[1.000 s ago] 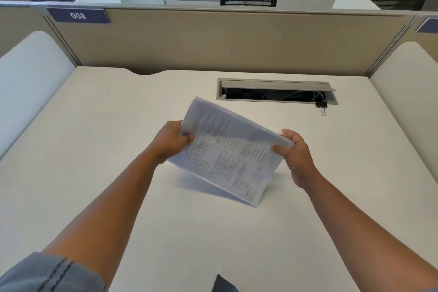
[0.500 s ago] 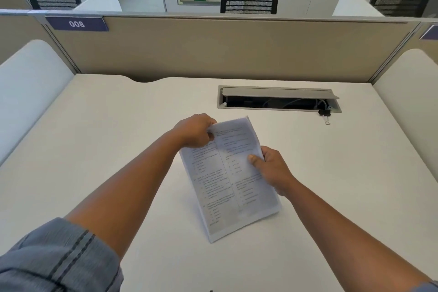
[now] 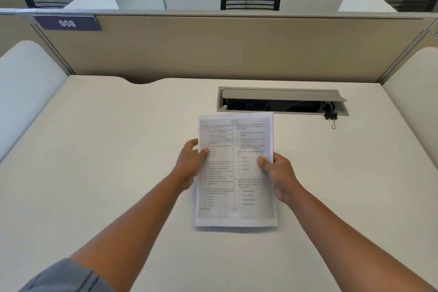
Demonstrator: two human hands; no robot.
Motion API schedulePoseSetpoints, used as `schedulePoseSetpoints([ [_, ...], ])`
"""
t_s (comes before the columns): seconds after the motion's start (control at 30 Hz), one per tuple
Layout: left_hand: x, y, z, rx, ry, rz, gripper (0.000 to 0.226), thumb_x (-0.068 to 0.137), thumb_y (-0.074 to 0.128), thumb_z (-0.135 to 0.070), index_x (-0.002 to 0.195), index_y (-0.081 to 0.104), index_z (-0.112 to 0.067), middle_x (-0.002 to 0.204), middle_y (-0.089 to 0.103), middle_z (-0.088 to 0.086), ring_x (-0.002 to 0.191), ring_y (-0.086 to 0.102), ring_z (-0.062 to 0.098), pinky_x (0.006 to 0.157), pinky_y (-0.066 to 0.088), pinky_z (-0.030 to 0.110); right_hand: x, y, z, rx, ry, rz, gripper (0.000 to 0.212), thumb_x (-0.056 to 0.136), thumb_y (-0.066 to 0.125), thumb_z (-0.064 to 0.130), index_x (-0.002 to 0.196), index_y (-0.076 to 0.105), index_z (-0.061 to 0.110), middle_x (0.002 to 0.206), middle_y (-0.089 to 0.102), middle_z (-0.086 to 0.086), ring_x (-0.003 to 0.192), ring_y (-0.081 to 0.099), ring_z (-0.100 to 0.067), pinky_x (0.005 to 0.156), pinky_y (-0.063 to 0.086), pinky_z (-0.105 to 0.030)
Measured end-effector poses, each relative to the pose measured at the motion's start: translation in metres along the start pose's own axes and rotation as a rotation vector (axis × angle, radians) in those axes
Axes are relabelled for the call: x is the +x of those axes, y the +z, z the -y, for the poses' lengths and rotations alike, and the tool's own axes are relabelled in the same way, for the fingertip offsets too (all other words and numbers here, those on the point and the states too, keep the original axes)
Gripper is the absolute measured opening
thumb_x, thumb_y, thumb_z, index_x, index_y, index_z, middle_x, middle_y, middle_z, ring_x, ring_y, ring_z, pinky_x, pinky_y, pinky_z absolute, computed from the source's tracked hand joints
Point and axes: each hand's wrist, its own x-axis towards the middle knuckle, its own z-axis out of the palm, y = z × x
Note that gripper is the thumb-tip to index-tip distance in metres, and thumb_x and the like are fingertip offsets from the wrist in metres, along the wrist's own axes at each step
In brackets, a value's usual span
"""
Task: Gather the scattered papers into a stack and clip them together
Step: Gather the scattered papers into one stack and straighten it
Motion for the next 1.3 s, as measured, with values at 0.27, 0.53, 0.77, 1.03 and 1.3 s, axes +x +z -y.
schedulePoseSetpoints([
  [0.27, 0.004, 0.006, 0.021, 0.085, -0.044, 0.045, 0.023, 0.109, 0.045, -0.017, 0.131, 0.050, -0.017, 0.121, 0.070, 0.004, 0.105, 0.071, 0.026, 0.092, 0.060, 0.049, 0.010, 0.007, -0.015, -0.015, 0.092, -0.036, 0.014, 0.100, 0.064, 0.015, 0.113, 0.070, 0.015, 0.106, 0.078, -0.006, 0.096, 0.076, -0.029, 0.084, 0.063, -0.049],
  [0.53, 0.011, 0.007, 0.028, 0.288, 0.007, -0.060, 0.017, 0.105, 0.048, -0.013, 0.121, 0.054, -0.015, 0.112, 0.069, 0.000, 0.094, 0.069, 0.019, 0.064, 0.056, 0.028, 0.016, 0.007, -0.023, -0.173, 0.104, -0.027, 0.017, 0.099, 0.064, 0.017, 0.115, 0.067, 0.019, 0.108, 0.077, -0.003, 0.094, 0.076, -0.026, 0.084, 0.063, -0.050],
  [0.77, 0.012, 0.009, 0.033, 0.522, 0.103, -0.237, 0.007, 0.098, 0.059, -0.018, 0.105, 0.061, -0.019, 0.100, 0.070, -0.004, 0.085, 0.070, 0.019, 0.063, 0.054, 0.028, 0.019, 0.012, -0.019, -0.465, -0.028, -0.149, 0.016, 0.087, 0.074, 0.016, 0.099, 0.064, 0.022, 0.100, 0.075, 0.007, 0.086, 0.074, -0.018, 0.081, 0.063, -0.044],
  [1.03, 0.014, 0.004, 0.032, 0.585, 0.113, -0.344, 0.012, 0.088, 0.071, -0.019, 0.095, 0.062, -0.018, 0.088, 0.069, -0.008, 0.080, 0.068, 0.015, 0.072, 0.058, 0.033, 0.018, 0.018, -0.020, -0.685, -0.104, -0.204, 0.032, 0.083, 0.075, 0.025, 0.109, 0.057, 0.030, 0.106, 0.072, 0.012, 0.090, 0.070, -0.016, 0.079, 0.060, -0.040],
  [1.3, 0.013, 0.003, 0.031, 0.587, 0.104, -0.341, 0.038, 0.086, 0.076, -0.021, 0.118, 0.057, -0.017, 0.111, 0.066, -0.001, 0.094, 0.066, 0.019, 0.084, 0.057, 0.038, 0.018, 0.017, -0.019, -0.850, -0.135, -0.227, 0.061, 0.083, 0.075, 0.035, 0.137, 0.048, 0.026, 0.120, 0.065, 0.007, 0.106, 0.064, -0.021, 0.078, 0.052, -0.035],
])
